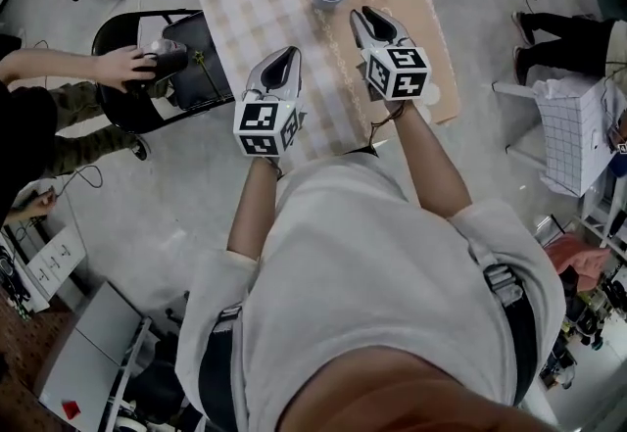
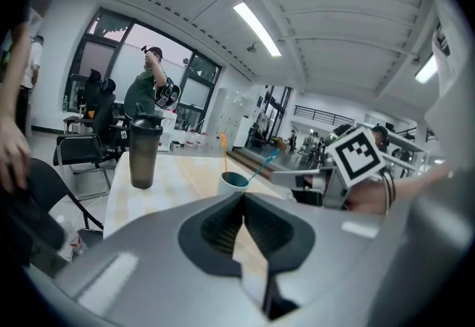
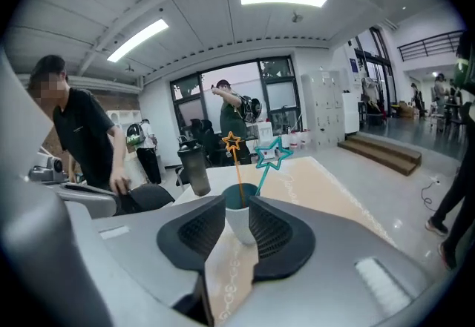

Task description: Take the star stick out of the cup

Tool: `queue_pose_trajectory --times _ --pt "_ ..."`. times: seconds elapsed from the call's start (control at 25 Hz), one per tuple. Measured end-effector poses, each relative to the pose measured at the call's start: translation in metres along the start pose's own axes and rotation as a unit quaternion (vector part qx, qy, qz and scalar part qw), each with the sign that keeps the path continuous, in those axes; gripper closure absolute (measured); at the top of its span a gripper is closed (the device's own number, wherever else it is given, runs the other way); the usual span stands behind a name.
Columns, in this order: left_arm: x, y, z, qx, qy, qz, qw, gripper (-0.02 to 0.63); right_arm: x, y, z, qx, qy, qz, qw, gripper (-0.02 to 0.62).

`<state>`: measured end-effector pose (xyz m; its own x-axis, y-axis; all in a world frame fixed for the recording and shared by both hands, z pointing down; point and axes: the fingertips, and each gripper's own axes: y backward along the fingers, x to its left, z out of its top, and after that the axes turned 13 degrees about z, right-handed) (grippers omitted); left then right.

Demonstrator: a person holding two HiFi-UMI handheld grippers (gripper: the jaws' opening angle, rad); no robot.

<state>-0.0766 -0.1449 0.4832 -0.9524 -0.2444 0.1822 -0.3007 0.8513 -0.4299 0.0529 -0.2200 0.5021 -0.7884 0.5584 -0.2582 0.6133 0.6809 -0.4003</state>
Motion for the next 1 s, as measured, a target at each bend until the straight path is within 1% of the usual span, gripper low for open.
queue_pose_trajectory --times 0.12,0.28,0.44,0.56,0.6,0.64,0.72,1.0 --pt "0.004 -0.002 0.004 0.001 -0.004 0.010 0.9999 0.603 -0.015 -0.013 0.003 -0.015 -0.035 0.003 0.999 0.448" --pt "0.015 -0.004 0.005 0.004 -0.003 0.026 0.9997 0.603 -0.032 -0.034 0.007 -0.035 -0.076 0.014 0.996 0.399" --pt "0.022 -0.003 0.003 0.007 0.002 0.038 0.9992 0.603 -0.043 -0.041 0.010 -0.049 -0.095 0.012 0.994 0.394" --pt "0.026 -0.002 0.001 0.008 0.005 0.041 0.9991 0.603 -0.043 -0.044 0.011 -0.049 -0.090 0.013 0.995 0.413" --pt "0.027 -0.001 0.001 0.008 0.006 0.041 0.9991 0.603 -0.043 -0.045 0.012 -0.047 -0.086 0.012 0.995 0.430" --pt "0.028 0.000 0.001 0.007 0.006 0.041 0.9991 0.603 -0.042 -0.045 0.012 -0.045 -0.080 0.011 0.996 0.471" --pt "0.028 0.001 0.001 0.007 0.005 0.040 0.9992 0.603 -0.040 -0.043 0.017 -0.048 -0.066 0.006 0.997 0.577" --pt "0.025 0.007 0.004 -0.002 0.002 0.029 0.9996 0.603 -0.021 -0.022 0.054 -0.095 -0.010 0.007 0.995 0.580"
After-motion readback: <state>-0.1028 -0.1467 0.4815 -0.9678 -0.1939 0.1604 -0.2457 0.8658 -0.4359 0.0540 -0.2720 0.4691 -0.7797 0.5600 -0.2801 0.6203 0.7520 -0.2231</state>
